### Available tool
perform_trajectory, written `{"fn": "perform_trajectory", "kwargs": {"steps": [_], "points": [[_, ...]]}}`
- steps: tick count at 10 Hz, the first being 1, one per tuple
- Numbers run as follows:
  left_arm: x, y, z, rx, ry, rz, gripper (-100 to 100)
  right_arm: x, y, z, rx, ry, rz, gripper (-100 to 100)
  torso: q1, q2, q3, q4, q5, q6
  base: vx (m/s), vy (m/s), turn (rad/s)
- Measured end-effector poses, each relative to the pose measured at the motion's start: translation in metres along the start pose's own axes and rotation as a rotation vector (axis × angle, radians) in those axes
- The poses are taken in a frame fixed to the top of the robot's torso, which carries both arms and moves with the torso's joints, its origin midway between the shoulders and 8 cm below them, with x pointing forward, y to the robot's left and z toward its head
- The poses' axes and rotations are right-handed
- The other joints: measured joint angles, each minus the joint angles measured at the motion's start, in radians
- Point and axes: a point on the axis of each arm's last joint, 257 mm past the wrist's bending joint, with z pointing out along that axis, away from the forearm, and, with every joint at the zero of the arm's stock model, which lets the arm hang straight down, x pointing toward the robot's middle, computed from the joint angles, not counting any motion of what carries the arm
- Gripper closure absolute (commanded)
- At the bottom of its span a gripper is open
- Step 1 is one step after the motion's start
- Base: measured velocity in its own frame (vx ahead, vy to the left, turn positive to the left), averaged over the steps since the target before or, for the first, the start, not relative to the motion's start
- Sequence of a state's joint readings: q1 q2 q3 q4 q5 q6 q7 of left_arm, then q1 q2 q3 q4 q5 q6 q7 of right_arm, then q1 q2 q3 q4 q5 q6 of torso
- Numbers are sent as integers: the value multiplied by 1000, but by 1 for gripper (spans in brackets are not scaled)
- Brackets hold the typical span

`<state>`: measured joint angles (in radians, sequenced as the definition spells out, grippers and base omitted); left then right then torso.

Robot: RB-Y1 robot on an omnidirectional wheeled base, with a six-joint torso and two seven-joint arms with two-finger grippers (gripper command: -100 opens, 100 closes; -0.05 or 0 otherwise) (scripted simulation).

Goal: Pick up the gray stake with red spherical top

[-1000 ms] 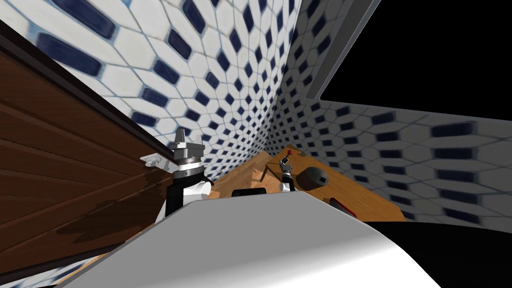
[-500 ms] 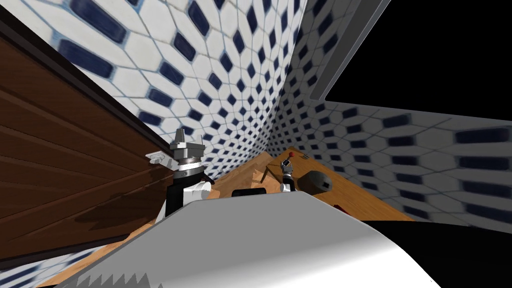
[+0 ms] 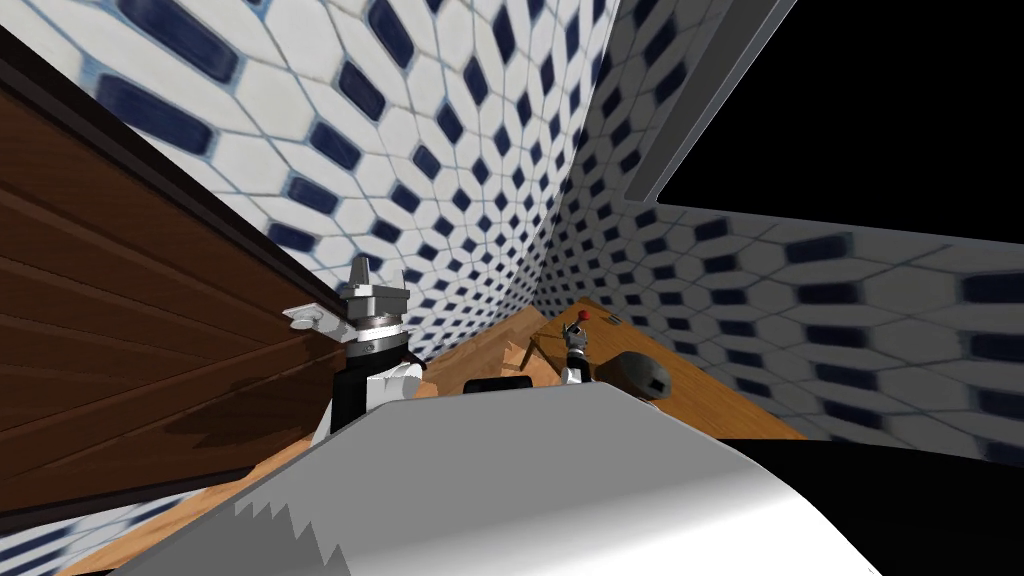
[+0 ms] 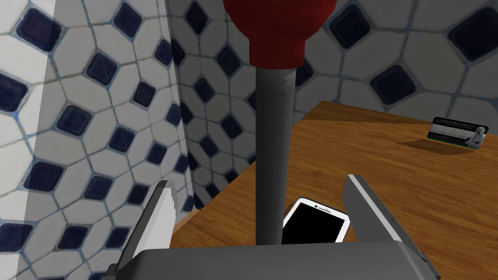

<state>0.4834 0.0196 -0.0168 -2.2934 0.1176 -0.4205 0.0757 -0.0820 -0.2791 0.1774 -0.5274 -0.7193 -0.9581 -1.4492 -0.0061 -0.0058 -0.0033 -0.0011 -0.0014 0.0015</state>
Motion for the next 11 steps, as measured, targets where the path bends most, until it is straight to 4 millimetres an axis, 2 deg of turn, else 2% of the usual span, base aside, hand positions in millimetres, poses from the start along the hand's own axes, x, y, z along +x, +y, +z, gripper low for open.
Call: {"fn": "perform_trajectory", "kwargs": {"steps": [1,6,11], "points": [[0,0,0,0,0,0,0,0,0,0,0,0,0,-100,3,2,1,1,1,0,9,-84,52],[0,0,0,0,0,0,0,-9,-37,-32,2,-2,1,-100,-2,2,1,1,0,0,33,-101,42],[0,0,0,0,0,0,0,-7,-70,-59,-8,8,-1,-100,-1,3,2,1,0,0,18,-105,45]]}}
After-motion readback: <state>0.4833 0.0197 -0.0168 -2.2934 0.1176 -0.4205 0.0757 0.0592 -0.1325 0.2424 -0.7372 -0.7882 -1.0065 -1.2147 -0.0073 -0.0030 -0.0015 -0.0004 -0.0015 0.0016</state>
